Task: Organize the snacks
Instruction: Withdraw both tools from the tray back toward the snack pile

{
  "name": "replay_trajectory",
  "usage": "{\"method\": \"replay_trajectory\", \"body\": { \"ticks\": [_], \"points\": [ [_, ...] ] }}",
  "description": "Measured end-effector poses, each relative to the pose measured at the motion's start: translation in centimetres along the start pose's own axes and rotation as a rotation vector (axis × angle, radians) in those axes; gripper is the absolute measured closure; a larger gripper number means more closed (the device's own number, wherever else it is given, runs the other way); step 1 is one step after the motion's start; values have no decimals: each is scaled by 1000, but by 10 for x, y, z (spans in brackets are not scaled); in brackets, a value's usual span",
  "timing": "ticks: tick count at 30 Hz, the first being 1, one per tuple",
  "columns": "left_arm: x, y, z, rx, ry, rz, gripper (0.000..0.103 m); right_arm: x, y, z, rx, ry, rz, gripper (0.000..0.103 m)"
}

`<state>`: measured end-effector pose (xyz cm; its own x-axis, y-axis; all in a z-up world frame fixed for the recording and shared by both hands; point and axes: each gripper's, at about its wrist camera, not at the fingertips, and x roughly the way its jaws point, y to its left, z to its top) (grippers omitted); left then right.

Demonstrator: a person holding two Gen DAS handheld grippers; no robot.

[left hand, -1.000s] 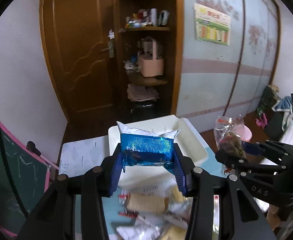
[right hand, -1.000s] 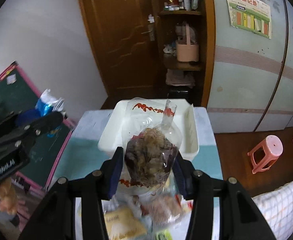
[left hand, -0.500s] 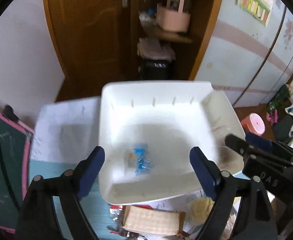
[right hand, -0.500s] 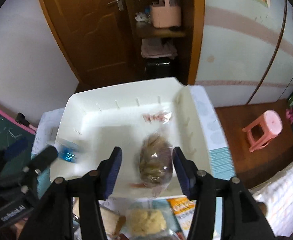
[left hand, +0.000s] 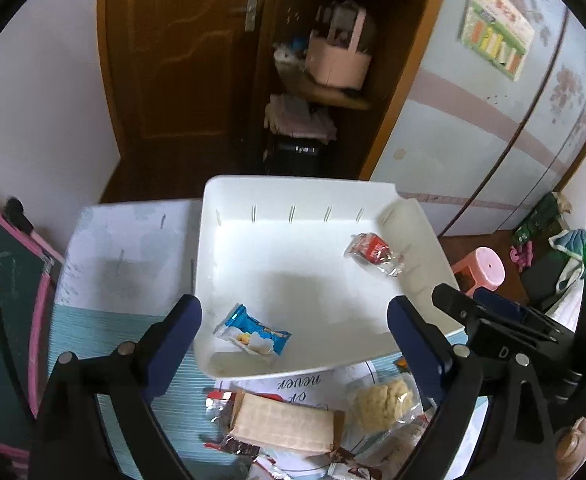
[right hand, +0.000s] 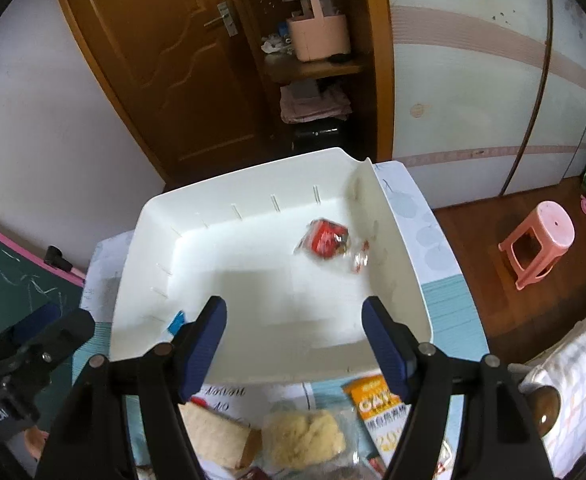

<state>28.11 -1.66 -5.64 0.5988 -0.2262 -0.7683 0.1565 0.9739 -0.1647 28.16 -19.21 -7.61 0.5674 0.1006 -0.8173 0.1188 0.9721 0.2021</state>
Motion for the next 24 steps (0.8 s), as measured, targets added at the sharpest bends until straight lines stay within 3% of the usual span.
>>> {"method": "replay_trajectory", "body": {
  "ticks": [9, 15, 17, 24],
  "points": [
    [-81, -17, -23, 17, -80, -42, 5, -84, 9, -31, -55, -115, 47, 32],
    [-135, -21, -46, 38, -132, -11, 5, -139, 16, -58, -87, -177, 91, 29],
    [-152, -21, -54, 45, -151, 0, 5, -156, 22, -68, -126, -186, 67, 29],
    [-218, -15, -87, 45, -284, -68, 5, -200, 42, -108, -273, -228, 4, 29]
  ]
}}
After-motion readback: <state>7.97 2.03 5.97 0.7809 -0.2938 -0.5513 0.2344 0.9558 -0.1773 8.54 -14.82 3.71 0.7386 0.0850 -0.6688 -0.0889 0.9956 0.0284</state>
